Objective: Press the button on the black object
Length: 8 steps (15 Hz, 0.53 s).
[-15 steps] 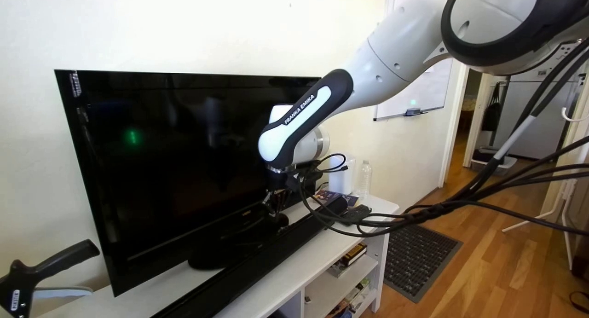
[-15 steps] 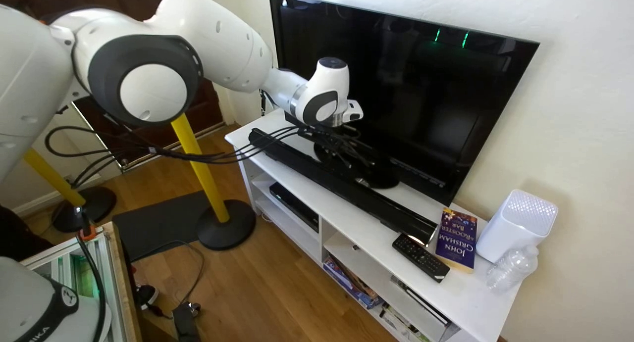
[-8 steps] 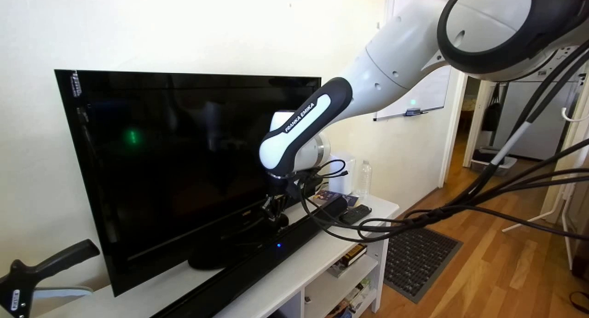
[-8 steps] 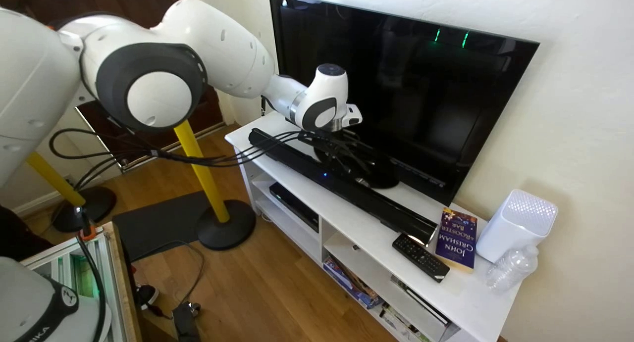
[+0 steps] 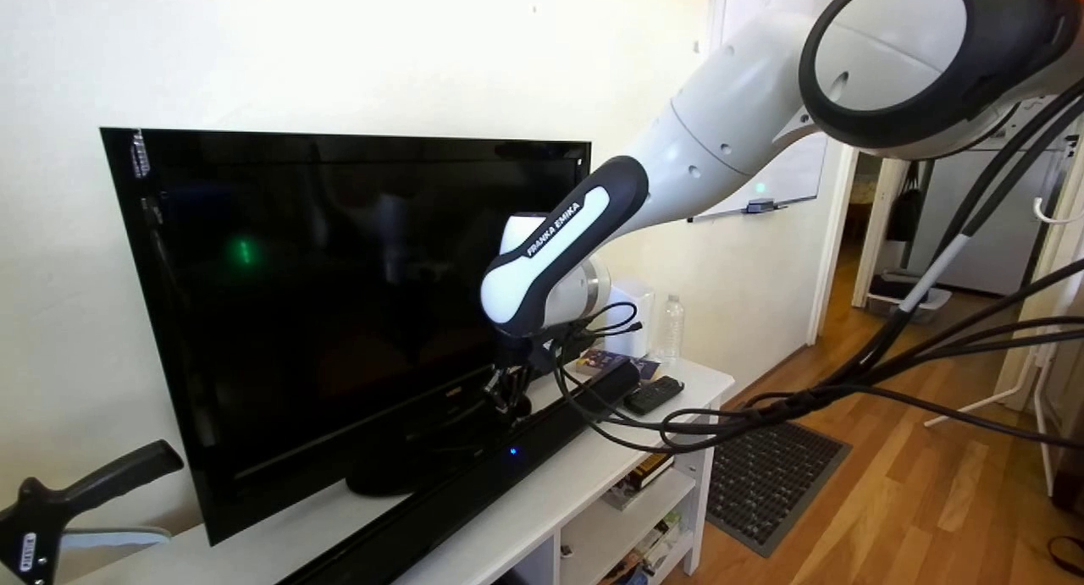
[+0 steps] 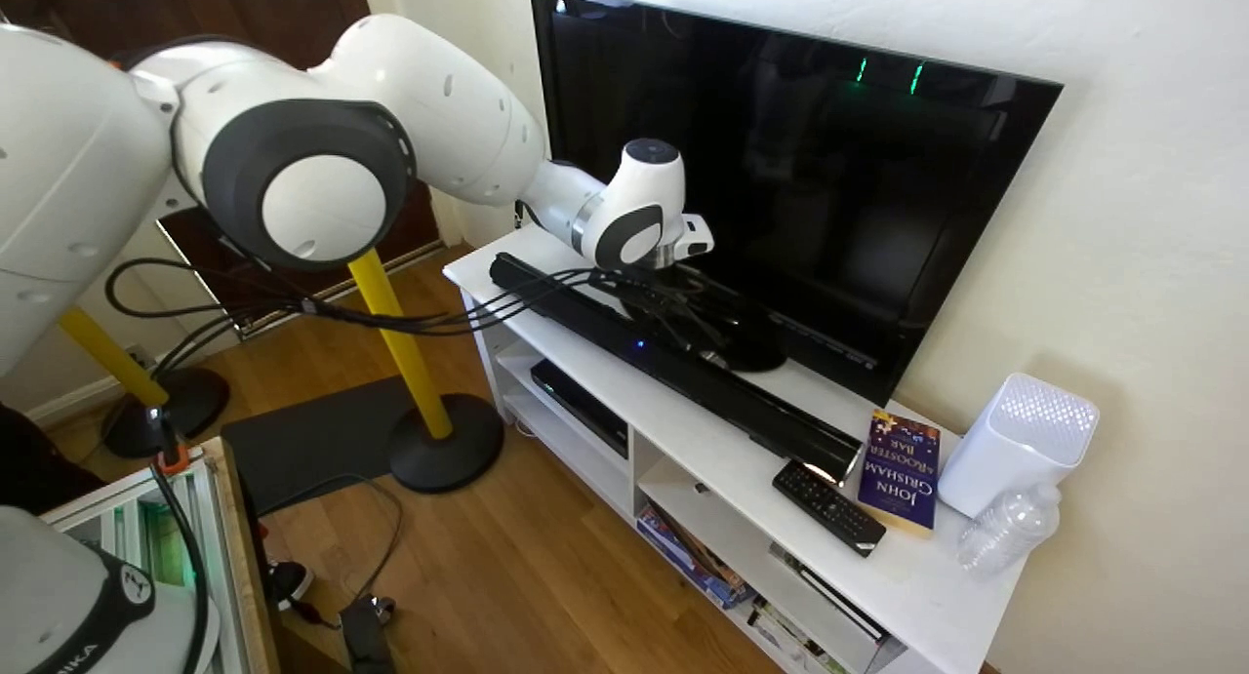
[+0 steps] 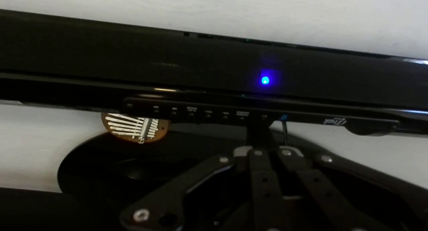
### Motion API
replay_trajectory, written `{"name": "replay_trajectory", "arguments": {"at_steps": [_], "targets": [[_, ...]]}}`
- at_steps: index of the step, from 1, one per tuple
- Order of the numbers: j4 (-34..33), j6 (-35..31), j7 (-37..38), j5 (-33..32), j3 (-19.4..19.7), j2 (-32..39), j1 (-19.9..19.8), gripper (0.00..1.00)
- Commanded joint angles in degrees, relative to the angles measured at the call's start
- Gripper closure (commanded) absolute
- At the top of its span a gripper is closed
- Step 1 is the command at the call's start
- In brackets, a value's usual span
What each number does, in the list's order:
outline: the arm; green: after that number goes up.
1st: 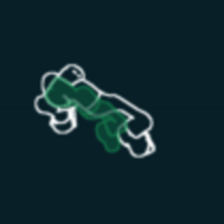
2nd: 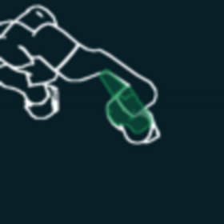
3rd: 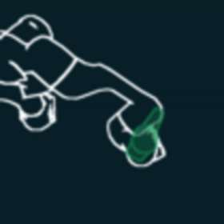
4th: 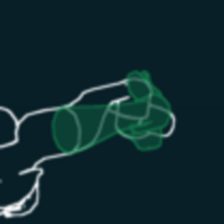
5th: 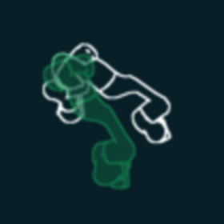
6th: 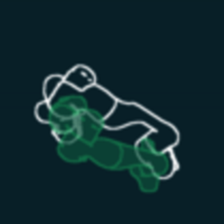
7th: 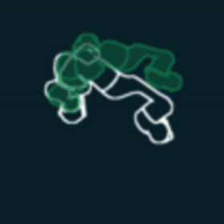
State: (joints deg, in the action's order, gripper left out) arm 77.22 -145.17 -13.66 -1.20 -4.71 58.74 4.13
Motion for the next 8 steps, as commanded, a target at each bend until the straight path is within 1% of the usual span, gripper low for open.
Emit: {"name": "replay_trajectory", "arguments": {"at_steps": [1,8], "targets": [[-1.63,-2.53,0.27,-1.23,-0.06,1.64,-0.22,1.0],[-2.01,-3.32,0.46,-1.53,0.7,2.15,-0.19,1.0]]}}
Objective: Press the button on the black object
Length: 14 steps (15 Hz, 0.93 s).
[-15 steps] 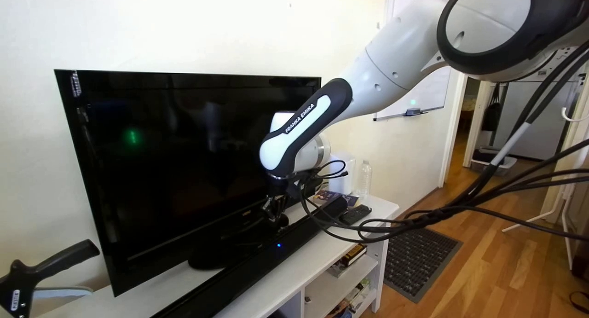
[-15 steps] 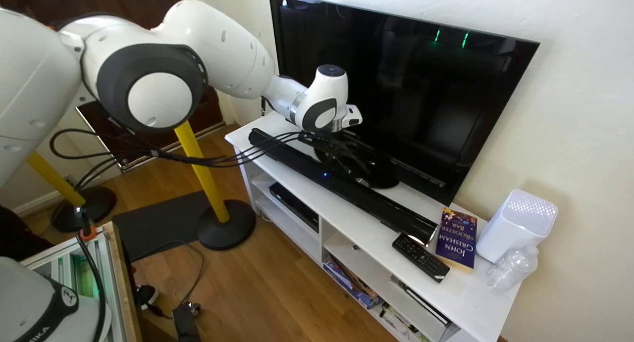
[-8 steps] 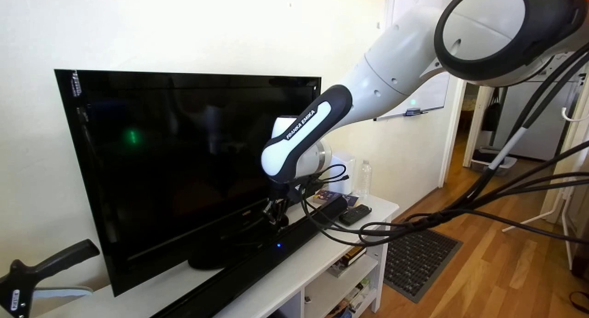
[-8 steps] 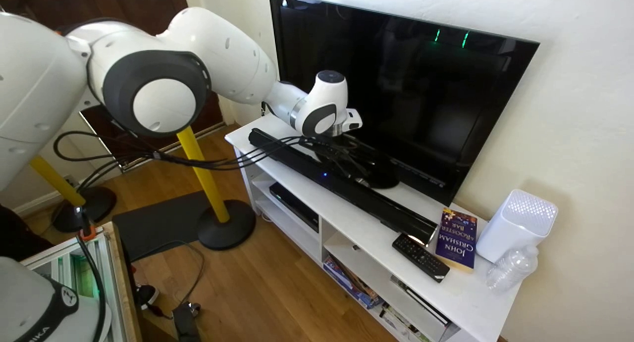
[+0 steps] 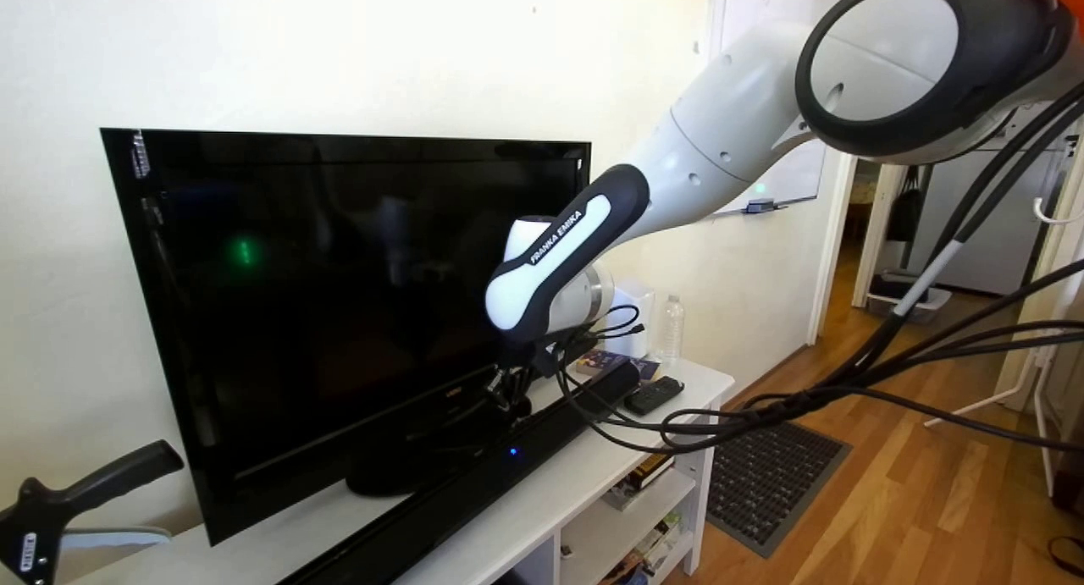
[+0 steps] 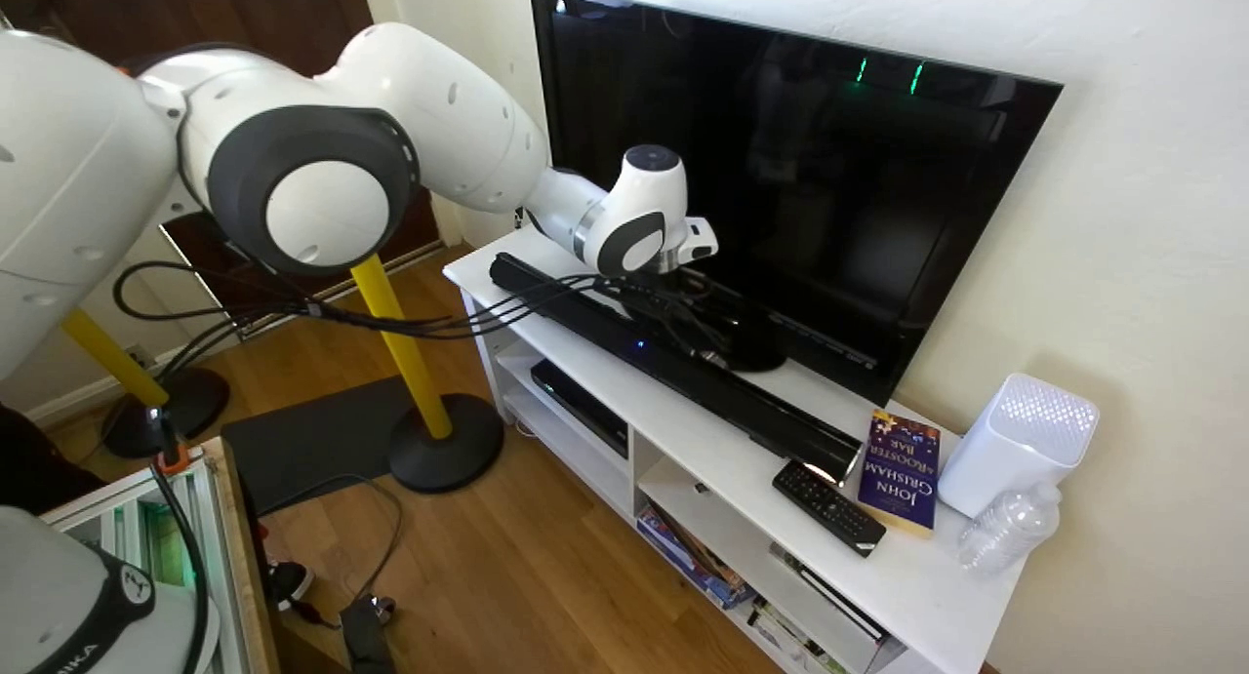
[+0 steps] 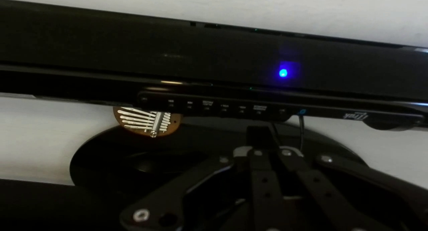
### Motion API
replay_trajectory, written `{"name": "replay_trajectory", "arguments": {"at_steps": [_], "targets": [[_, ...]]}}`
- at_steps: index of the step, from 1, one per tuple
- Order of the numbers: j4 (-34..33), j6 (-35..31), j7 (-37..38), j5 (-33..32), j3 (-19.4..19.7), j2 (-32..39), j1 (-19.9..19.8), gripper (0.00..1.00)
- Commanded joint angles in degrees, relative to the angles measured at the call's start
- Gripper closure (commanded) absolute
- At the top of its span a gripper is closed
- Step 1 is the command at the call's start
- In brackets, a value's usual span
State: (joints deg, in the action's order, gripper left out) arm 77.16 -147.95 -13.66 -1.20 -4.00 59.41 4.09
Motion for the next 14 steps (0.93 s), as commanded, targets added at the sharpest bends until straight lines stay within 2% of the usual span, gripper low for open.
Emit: {"name": "replay_trajectory", "arguments": {"at_steps": [1,14], "targets": [[-1.95,-0.39,0.34,-1.49,-0.06,1.47,-0.21,1.0],[-1.84,0.8,-0.07,-1.11,-0.49,2.51,-1.0,1.0]]}}
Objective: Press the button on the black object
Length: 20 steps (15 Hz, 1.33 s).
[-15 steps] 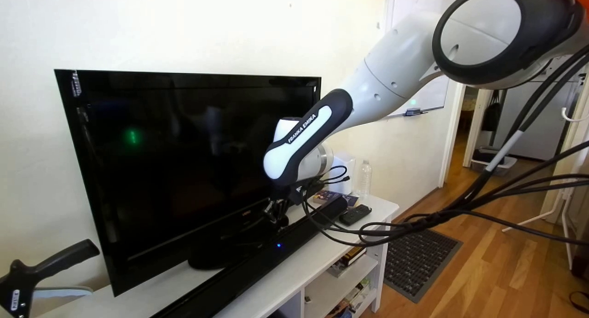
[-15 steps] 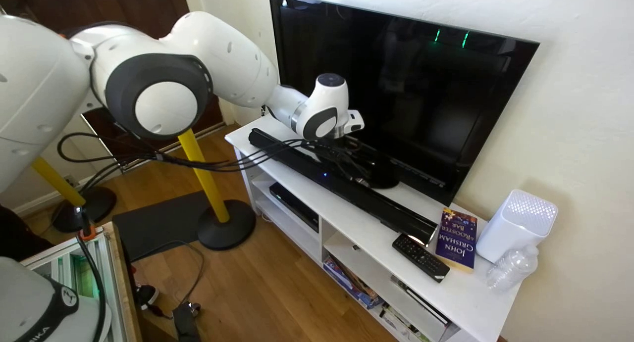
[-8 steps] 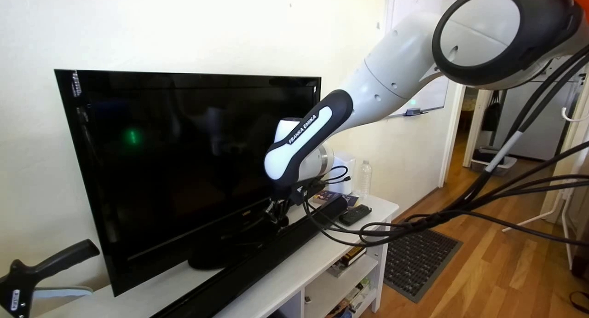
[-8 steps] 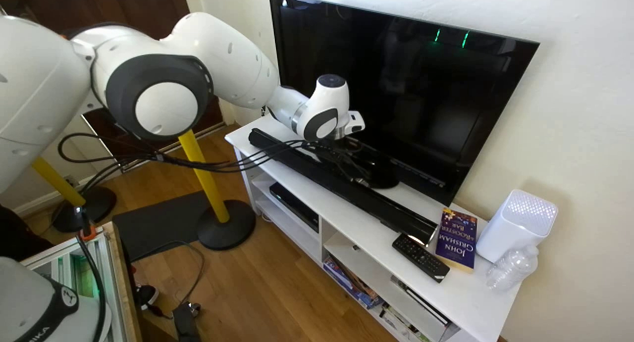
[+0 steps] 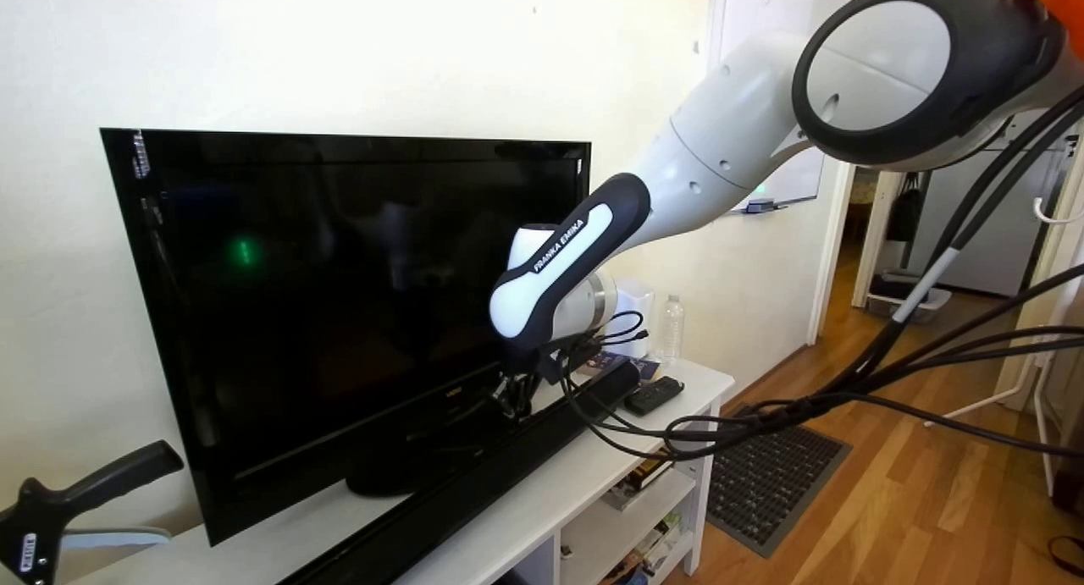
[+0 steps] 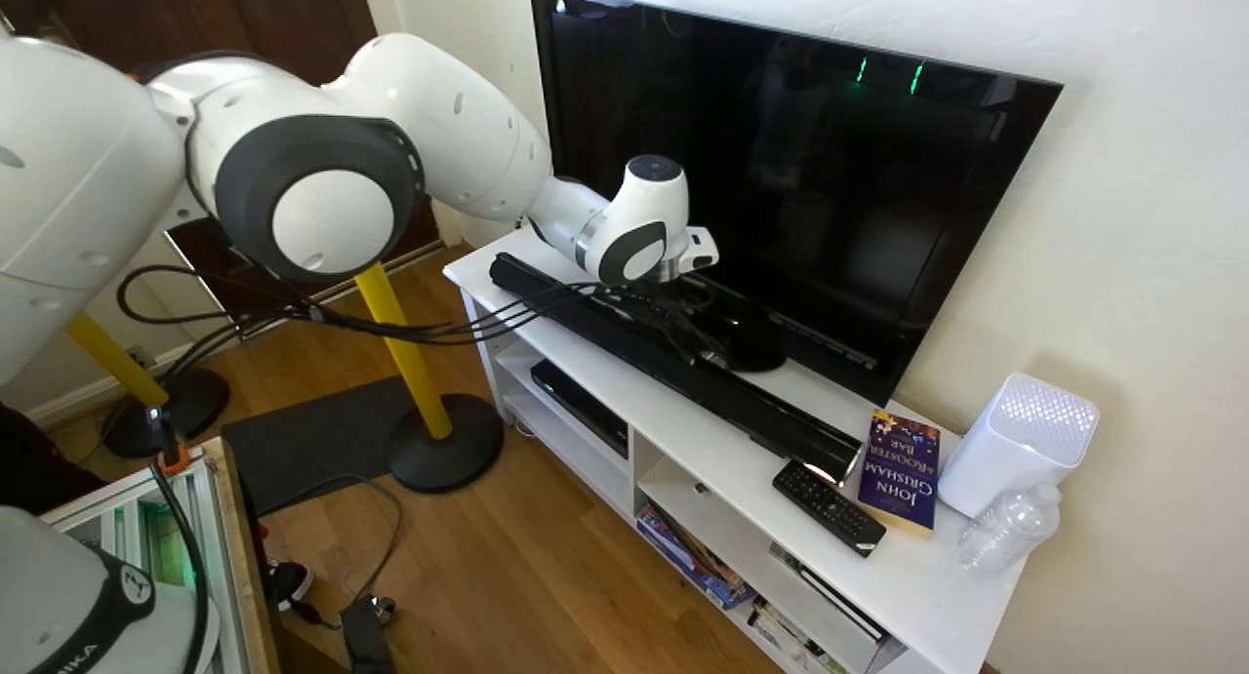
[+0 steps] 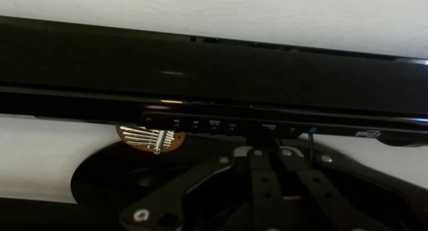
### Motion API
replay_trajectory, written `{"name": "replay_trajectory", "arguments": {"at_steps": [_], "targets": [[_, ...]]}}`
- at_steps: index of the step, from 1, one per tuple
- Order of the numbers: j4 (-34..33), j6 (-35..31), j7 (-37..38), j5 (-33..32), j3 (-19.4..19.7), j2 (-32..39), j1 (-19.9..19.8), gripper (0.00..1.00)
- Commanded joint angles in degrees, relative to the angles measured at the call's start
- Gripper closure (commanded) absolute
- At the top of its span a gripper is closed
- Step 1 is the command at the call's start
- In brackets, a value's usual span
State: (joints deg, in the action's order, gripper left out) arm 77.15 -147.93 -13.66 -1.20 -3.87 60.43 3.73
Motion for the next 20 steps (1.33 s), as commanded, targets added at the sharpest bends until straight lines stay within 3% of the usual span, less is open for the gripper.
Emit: {"name": "replay_trajectory", "arguments": {"at_steps": [1,20], "targets": [[-1.9,1.61,-0.56,-0.89,-1.08,1.6,-0.99,1.0],[-3.55,-2.67,-0.6,-1.26,-1.09,3.27,-0.92,1.0]]}}
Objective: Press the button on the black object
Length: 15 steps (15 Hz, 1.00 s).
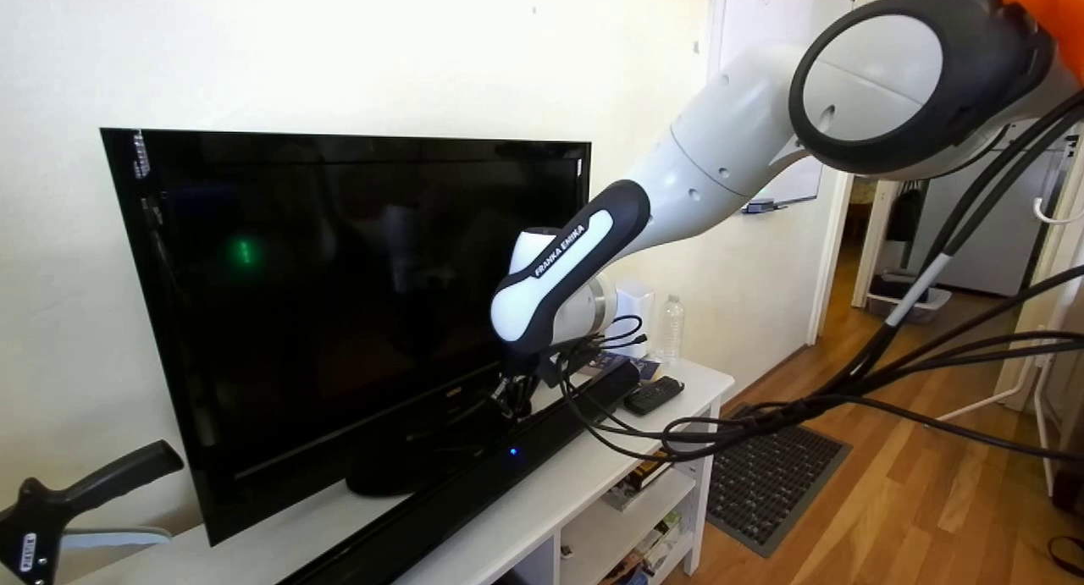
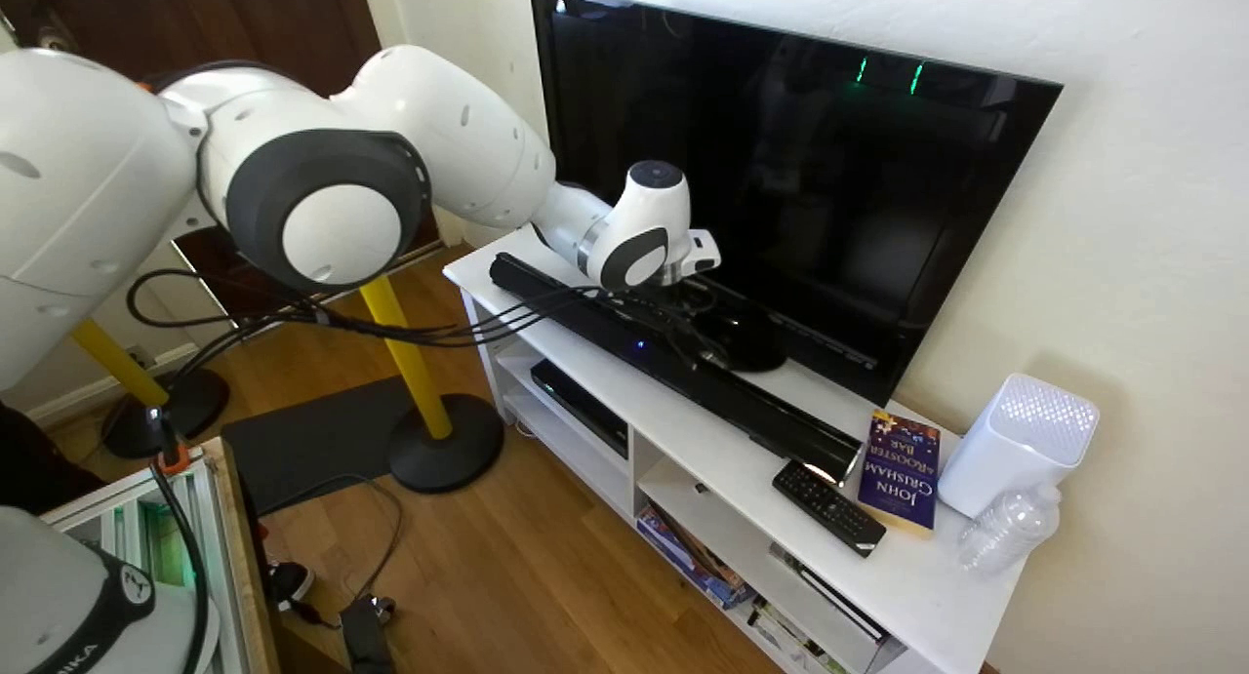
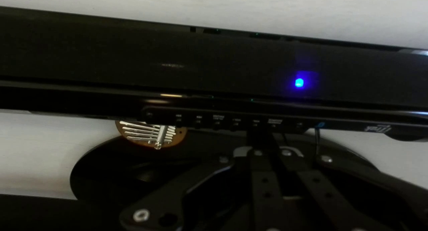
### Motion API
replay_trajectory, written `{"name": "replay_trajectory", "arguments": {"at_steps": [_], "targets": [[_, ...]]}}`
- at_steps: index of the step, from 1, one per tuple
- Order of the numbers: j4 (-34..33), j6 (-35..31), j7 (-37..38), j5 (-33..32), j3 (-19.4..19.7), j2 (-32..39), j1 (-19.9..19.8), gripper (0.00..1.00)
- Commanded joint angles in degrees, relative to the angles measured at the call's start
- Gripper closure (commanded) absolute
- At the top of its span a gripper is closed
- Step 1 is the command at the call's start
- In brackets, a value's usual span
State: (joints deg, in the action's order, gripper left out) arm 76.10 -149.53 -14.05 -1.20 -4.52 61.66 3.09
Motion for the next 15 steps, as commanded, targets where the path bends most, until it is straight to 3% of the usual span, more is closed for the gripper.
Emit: {"name": "replay_trajectory", "arguments": {"at_steps": [1,7,12,15], "targets": [[-2.45,-0.35,-0.22,-1.19,-0.5,2.0,-0.38,1.0],[-2.88,4.36,-0.67,-0.63,-1.22,2.0,-0.95,1.0],[-3.45,-2.51,-1.09,-0.96,-1.32,2.39,-0.75,1.0],[-3.24,-2.83,-0.52,-0.88,-1.27,1.84,-0.62,1.0]]}}
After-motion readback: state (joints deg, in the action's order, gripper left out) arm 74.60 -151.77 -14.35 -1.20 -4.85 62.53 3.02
